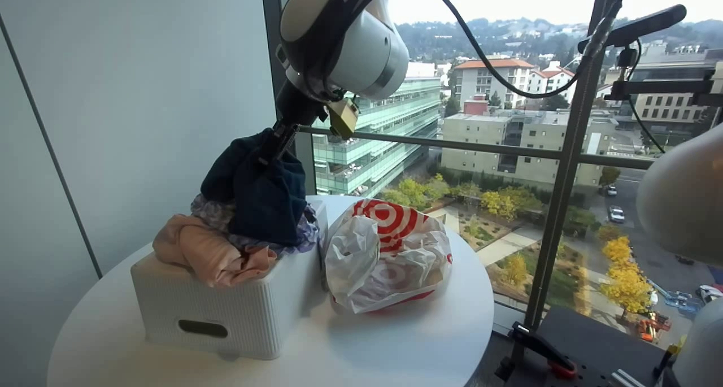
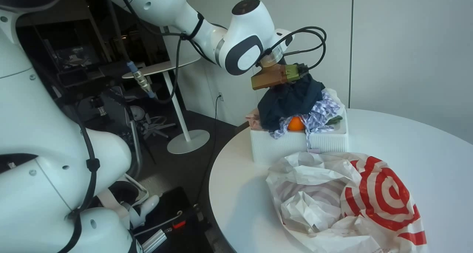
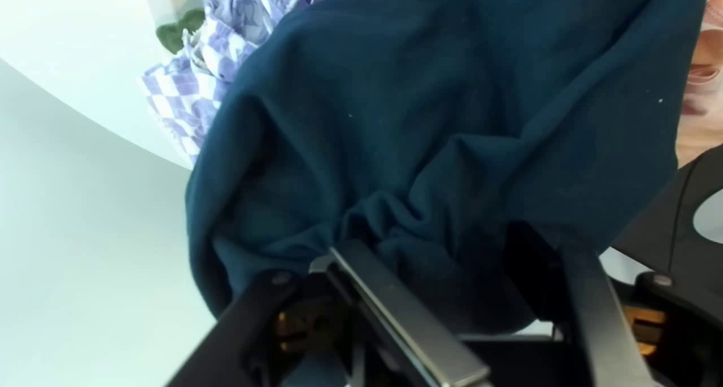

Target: Put the clothes in the bag on top of the basket

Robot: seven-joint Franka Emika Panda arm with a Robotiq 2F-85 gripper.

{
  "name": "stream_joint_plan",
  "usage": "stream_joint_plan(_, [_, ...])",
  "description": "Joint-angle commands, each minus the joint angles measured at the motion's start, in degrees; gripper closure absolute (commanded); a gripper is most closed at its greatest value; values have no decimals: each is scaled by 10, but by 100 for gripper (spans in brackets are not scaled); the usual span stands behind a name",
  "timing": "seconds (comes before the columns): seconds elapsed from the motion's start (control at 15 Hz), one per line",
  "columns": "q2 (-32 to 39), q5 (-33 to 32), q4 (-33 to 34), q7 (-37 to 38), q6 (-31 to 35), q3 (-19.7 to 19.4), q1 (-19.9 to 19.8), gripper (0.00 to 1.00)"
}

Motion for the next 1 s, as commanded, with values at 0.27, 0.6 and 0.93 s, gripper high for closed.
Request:
stream_joint_plan(0.27, [-59, 3, 12, 92, 3, -50, 46, 0])
stream_joint_plan(0.6, [-147, 14, -12, 157, -43, -51, 26, 0])
stream_joint_plan(0.93, [-227, 50, -48, 155, -75, -85, 45, 0])
